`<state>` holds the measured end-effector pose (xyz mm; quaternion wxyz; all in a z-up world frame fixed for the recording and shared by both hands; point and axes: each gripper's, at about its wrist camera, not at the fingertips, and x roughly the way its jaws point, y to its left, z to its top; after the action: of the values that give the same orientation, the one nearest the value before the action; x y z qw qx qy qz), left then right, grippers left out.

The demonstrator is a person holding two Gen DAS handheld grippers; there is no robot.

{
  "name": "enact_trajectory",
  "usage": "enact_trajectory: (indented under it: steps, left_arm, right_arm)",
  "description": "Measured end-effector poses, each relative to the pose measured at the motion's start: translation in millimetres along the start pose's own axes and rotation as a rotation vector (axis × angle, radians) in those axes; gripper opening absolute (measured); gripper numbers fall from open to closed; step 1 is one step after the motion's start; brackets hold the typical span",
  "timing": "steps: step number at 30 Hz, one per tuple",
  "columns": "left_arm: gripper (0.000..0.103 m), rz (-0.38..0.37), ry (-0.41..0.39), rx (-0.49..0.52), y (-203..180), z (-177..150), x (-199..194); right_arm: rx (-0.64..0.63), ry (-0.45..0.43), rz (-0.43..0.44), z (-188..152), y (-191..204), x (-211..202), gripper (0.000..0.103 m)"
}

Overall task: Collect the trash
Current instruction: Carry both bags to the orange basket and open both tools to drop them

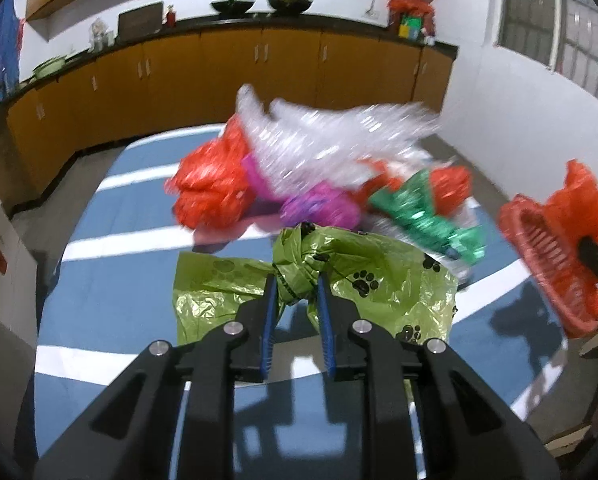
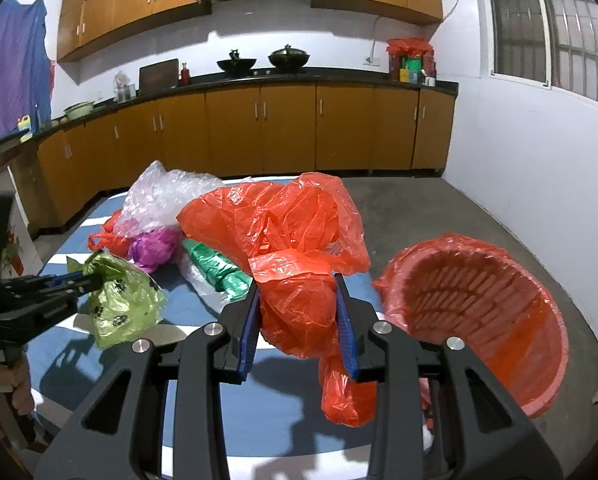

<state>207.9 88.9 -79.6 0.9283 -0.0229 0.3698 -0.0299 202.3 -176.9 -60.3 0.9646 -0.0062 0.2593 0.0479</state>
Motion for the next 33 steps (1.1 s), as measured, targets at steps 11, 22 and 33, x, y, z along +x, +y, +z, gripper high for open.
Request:
enact_trajectory:
  steps: [11, 22, 33]
  left_arm:
    - [0.020, -0.146, -0.084, 0.092, -75, 20, -32]
    - [0.020, -0.250, -0.085, 0.172, -147, 25, -26]
    - [0.020, -0.353, -0.055, 0.245, -219, 33, 3]
  right_arm:
    - [0.077, -0.010, -0.098, -3, -55, -15, 0.035]
    - [0.161, 0.003, -0.193, -11, -110, -19, 0.035]
    - [0.273, 0.022, -0.256, -12, -159, -14, 0.035]
